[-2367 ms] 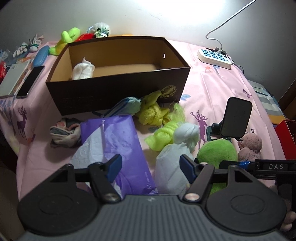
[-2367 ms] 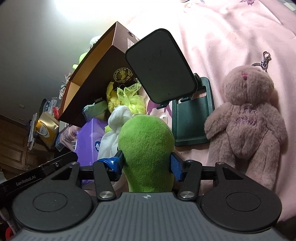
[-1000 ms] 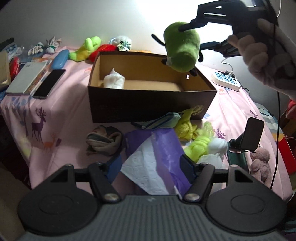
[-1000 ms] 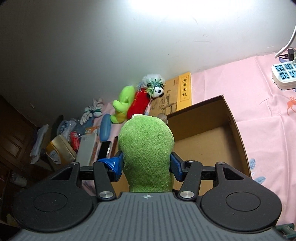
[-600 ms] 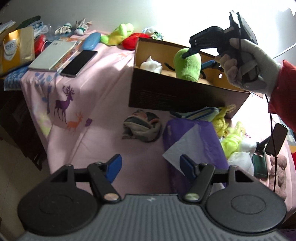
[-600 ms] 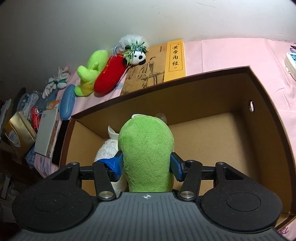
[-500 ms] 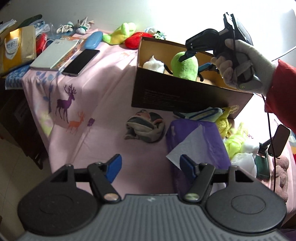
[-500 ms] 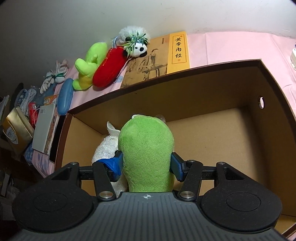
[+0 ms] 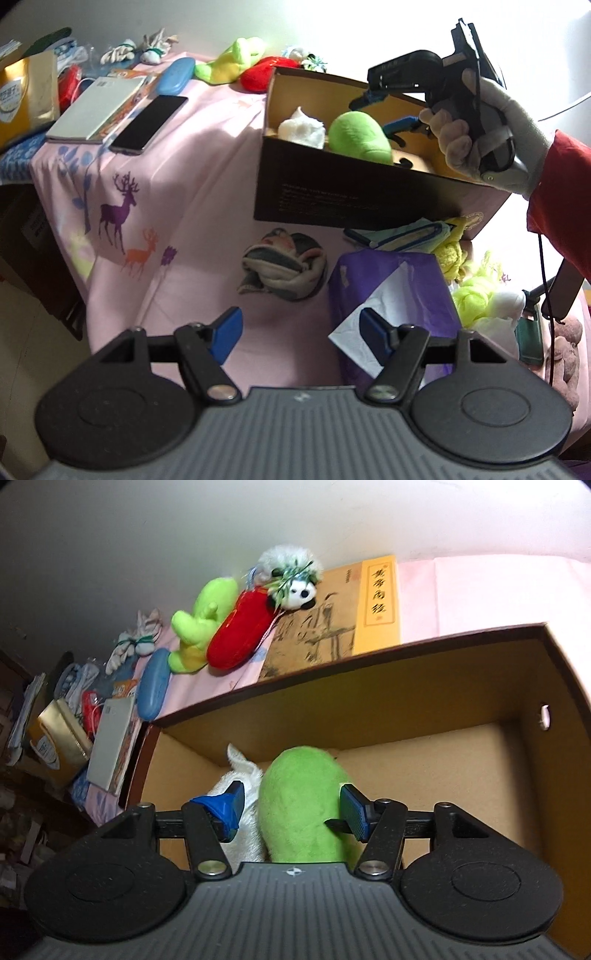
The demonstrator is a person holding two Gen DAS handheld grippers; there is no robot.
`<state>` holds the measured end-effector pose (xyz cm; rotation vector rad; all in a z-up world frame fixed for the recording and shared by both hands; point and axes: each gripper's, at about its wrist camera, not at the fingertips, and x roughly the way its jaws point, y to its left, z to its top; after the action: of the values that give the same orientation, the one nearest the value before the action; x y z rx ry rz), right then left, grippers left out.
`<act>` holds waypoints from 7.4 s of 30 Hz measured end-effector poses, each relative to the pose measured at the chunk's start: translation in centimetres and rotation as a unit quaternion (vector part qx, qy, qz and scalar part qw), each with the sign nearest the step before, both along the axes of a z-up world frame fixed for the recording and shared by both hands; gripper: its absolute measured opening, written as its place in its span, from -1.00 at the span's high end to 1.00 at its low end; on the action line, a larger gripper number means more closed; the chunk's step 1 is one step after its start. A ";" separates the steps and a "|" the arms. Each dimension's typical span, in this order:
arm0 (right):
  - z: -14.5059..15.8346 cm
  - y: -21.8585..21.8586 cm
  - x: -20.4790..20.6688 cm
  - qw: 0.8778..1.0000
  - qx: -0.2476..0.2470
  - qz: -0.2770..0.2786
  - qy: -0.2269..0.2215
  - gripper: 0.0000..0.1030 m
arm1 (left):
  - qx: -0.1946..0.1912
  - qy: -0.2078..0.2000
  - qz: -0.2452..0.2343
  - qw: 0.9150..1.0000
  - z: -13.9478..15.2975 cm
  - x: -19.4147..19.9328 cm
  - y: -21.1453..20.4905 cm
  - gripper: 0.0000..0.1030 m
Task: Organize soft objects
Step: 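Carry the green plush into the brown box and open the right gripper, then grasp the grey-pink sock bundle with the left gripper, then carry the sock bundle into the brown box and open the left gripper, then withdraw the left gripper from the box toward the remaining toys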
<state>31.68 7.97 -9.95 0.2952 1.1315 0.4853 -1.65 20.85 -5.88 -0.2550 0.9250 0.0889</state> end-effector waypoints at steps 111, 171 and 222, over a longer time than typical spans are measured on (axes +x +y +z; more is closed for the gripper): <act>1.0 -24.3 -25.9 0.978 0.124 -0.147 0.078 0.16 | 0.093 -0.020 0.004 0.995 1.8 26.3 -1.4 0.30; -0.4 -20.8 -24.2 0.981 0.111 -0.115 0.108 0.16 | 0.131 0.026 -0.006 0.991 1.1 23.3 -3.6 -0.38; -0.4 -18.7 -26.0 0.985 0.111 -0.080 0.108 0.16 | 0.181 0.025 0.039 0.982 4.1 7.4 -6.6 -0.81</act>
<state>5.66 -10.74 -10.31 0.6407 1.2539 0.4431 5.75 14.28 -1.83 0.0485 0.9300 0.3343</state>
